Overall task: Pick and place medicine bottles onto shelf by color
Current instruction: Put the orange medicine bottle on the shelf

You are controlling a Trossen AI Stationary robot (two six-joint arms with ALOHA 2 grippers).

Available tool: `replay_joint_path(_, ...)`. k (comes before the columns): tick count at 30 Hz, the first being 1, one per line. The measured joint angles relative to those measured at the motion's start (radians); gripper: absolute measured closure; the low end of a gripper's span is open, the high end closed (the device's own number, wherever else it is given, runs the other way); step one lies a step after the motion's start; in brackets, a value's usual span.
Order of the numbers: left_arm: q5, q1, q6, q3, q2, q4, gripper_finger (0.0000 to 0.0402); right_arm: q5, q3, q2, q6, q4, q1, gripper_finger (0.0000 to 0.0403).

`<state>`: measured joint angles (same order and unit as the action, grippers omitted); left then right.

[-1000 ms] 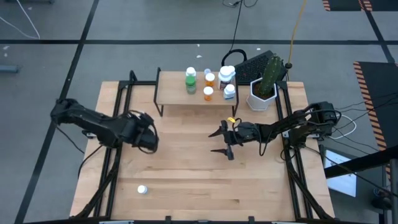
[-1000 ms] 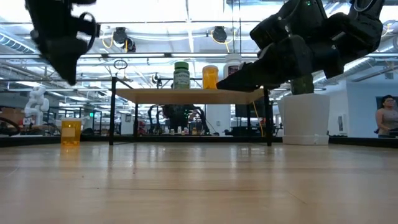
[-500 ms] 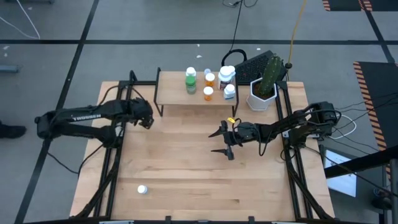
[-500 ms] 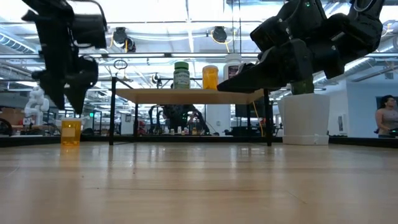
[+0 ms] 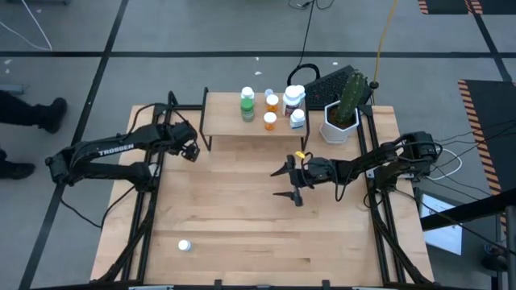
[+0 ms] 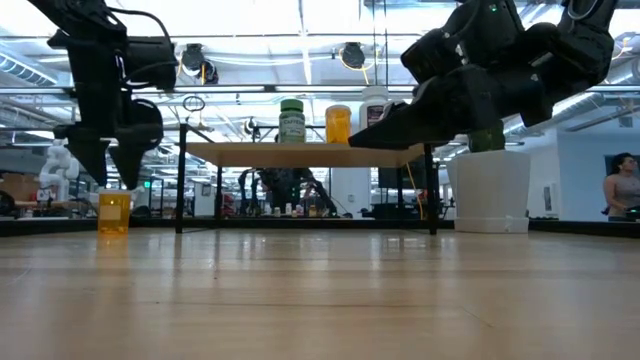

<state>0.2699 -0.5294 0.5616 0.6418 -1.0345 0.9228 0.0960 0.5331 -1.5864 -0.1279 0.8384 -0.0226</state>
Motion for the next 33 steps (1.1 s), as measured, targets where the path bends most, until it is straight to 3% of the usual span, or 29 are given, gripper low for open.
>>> replay_joint_path(9, -0.005, -0.009, -0.002, -0.005, 0.001, -0.014, 0.0119, -0.021, 0.0, 0.0, -0.007, 0.003, 0.002, 0.0089)
replay_joint_path(13, -0.064, -0.009, -0.01, -0.034, 0.0, -0.056, 0.0123, -0.024, 0.0, 0.0, -0.011, 0.009, 0.002, 0.0089)
replay_joint_path(33, -0.089, -0.031, -0.021, -0.068, 0.0, -0.106, 0.0124, -0.026, 0.0, 0.0, -0.015, -0.014, 0.002, 0.0089)
